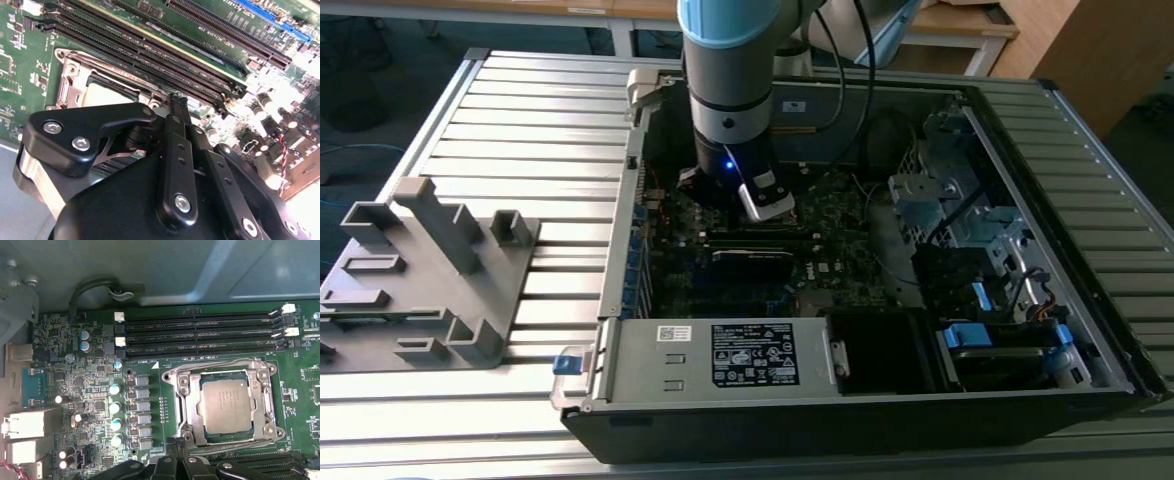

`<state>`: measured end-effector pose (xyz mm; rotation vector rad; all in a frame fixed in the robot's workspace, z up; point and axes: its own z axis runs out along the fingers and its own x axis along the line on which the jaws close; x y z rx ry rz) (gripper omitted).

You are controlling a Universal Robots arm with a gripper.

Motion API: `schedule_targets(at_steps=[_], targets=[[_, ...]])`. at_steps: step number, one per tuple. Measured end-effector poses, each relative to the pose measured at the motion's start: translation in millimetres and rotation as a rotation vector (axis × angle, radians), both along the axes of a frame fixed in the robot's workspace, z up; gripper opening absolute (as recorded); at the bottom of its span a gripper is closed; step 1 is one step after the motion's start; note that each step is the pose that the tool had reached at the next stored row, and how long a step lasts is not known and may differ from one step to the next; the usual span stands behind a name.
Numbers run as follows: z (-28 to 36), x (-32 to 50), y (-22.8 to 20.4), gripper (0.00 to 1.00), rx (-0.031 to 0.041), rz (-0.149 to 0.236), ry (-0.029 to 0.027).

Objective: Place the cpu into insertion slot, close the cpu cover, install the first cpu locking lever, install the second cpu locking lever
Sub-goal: 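Install the second cpu locking lever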

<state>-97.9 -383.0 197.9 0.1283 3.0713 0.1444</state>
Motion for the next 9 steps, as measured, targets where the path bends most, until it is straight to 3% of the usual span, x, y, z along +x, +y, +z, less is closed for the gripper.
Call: schedule_targets(at_steps=[6, 9], targets=[[-2.5, -2.0, -1.6, 0.11, 0.0116, 0.000, -0.0007], [-2.9, -3.4, -1.8, 0.11, 0.0209, 0.000, -0.0004]])
